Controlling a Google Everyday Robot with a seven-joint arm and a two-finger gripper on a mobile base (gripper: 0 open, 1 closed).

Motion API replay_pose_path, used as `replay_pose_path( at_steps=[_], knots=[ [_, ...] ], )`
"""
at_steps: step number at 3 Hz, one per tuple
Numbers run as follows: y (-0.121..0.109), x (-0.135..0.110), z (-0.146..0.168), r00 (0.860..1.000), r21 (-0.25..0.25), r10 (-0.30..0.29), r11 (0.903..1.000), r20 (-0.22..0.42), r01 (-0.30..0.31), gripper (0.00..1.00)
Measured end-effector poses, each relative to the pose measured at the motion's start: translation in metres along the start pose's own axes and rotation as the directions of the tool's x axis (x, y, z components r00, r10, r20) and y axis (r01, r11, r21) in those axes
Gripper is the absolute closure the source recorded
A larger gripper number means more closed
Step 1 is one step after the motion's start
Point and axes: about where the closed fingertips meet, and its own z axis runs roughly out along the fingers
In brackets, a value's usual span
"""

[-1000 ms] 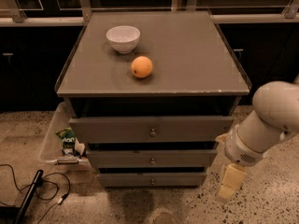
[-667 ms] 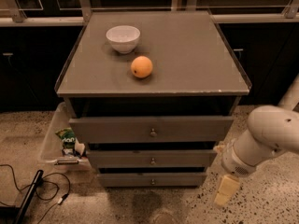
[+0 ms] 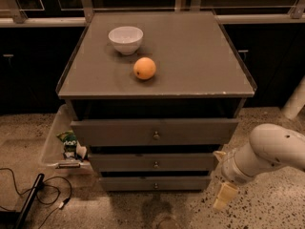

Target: Open bottom drawer

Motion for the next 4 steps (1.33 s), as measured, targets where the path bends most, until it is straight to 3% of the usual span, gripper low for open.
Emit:
replay_pose_path(
  at_steps=[1, 2, 3, 4],
  knots=[
    [0.000, 0.000, 0.000, 1.000, -0.001, 0.000, 1.0000, 0.000, 0.000, 0.00],
    [-0.003, 0.007, 0.025, 1.000, -0.024, 0.020, 0.9995, 0.013, -0.020, 0.00],
    [-0.003, 0.021, 0.084, 1.000, -0.034, 0.012, 0.9993, -0.013, -0.013, 0.00],
    [-0.012, 0.035, 0.134, 0.997, 0.034, -0.075, 0.9966, -0.019, 0.075, 0.00]
  ],
)
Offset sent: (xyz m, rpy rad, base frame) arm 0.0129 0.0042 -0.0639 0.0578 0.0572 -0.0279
